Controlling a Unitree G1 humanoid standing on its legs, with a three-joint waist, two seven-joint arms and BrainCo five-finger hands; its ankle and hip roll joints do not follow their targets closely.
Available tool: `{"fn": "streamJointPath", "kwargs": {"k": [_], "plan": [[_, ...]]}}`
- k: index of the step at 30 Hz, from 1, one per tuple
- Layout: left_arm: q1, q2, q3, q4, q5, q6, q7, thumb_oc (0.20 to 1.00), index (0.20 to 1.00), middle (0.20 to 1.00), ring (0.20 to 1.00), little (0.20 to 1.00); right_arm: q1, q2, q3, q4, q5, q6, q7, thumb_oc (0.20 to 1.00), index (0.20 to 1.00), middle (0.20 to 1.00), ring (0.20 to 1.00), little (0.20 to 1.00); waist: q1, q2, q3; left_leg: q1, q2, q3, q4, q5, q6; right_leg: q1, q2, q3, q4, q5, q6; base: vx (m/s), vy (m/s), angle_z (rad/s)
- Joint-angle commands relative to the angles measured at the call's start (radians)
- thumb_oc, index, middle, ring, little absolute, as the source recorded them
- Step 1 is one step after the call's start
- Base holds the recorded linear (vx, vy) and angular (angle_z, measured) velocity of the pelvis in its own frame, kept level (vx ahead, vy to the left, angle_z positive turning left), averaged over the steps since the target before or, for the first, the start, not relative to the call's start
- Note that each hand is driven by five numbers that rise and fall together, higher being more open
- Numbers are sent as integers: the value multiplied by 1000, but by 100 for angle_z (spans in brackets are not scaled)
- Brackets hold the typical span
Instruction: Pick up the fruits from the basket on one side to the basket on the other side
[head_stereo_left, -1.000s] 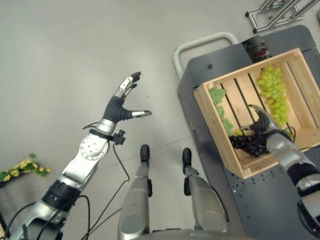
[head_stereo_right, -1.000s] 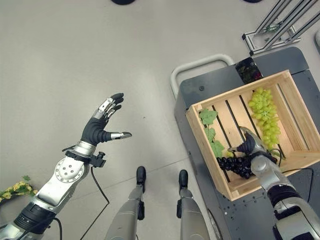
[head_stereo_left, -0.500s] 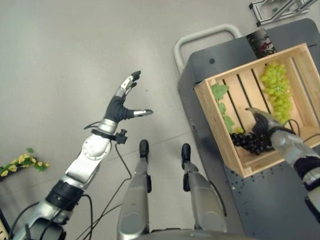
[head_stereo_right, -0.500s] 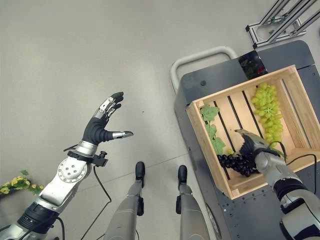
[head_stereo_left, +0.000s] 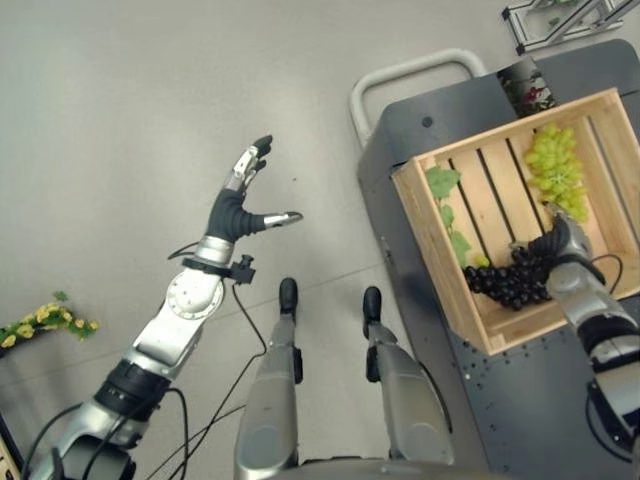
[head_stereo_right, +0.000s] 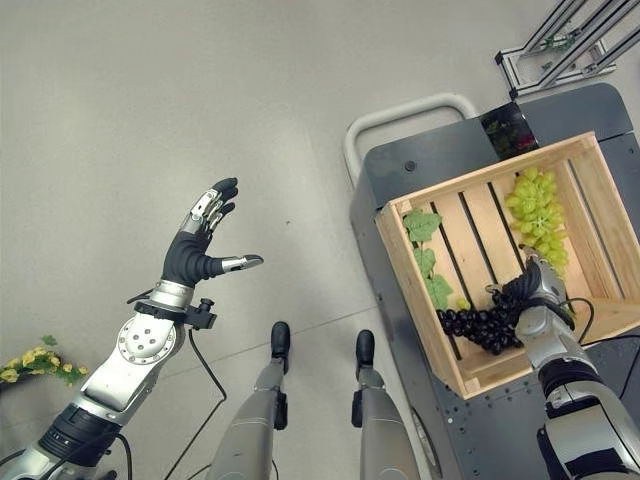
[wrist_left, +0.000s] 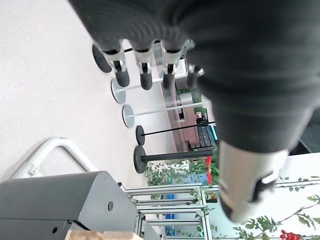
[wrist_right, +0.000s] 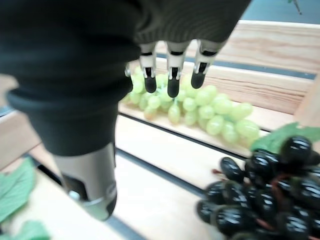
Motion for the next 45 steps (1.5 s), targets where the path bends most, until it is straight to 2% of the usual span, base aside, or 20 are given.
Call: {"fn": "streamJointPath", "kwargs": {"k": [1,7,9,16,29,38,40,42,45], "plan": [[-10,-12,38,-65,51,-40,8,1000,1000,1000,1000,1000,-31,-85,48,29,-14,-8,30,1000,1000,1000,1000,1000,-7,-46,6,-17,19,15,159,-114,-4,-11,-35,-15,18,23,67,0,0,0],[-2,0,45,-71,56,-40,1,1000,1000,1000,1000,1000,30,-136,92,-45,-61,-33,110,1000,1000,1000,1000,1000,-15,-61,6,-23,23,10,164,-114,-9,-14,-34,-19,21,21,67,0,0,0],[7,10,61,-76,57,-39,-3,1000,1000,1000,1000,1000,77,-156,94,-134,-82,-39,151,1000,1000,1000,1000,1000,-21,-68,6,-29,25,9,165,-113,-11,-19,-34,-20,22,21,67,0,0,0],[-5,30,68,-59,67,-37,-3,1000,1000,1000,1000,1000,138,-217,135,-154,-120,-56,238,1000,1000,1000,1000,1000,-21,-72,6,-67,27,1,169,-104,-16,-51,-36,-36,27,24,67,-5,-4,3],[-13,30,82,-52,60,-39,5,1000,1000,1000,1000,1000,200,-246,158,-162,-149,-66,304,1000,1000,1000,1000,1000,-22,-71,6,-95,21,-6,172,-100,-17,-69,-43,-46,24,30,72,-1,0,0],[-29,15,66,-52,70,-29,13,1000,1000,1000,1000,1000,114,-226,247,-68,-238,-23,312,1000,1000,1000,1000,1000,-14,-38,6,-138,12,-13,180,-96,-15,-112,-51,-55,32,36,70,-4,7,5],[-33,11,59,-54,66,-25,16,1000,1000,1000,1000,1000,48,-193,290,57,-285,12,290,1000,1000,1000,1000,1000,-3,-17,6,-160,6,-14,186,-94,-13,-132,-54,-53,39,37,68,0,0,0],[-33,11,62,-54,66,-24,16,1000,1000,1000,1000,1000,40,-189,297,64,-284,10,287,1000,1000,1000,1000,1000,-5,-18,6,-162,6,-14,188,-95,-13,-134,-54,-53,40,37,68,0,0,0],[-48,-1,53,-56,58,-25,26,1000,1000,1000,1000,1000,-21,-124,336,233,-327,46,264,1000,1000,1000,1000,1000,5,9,6,-184,-2,-21,191,-91,-11,-159,-58,-55,50,34,65,-12,14,6]]}}
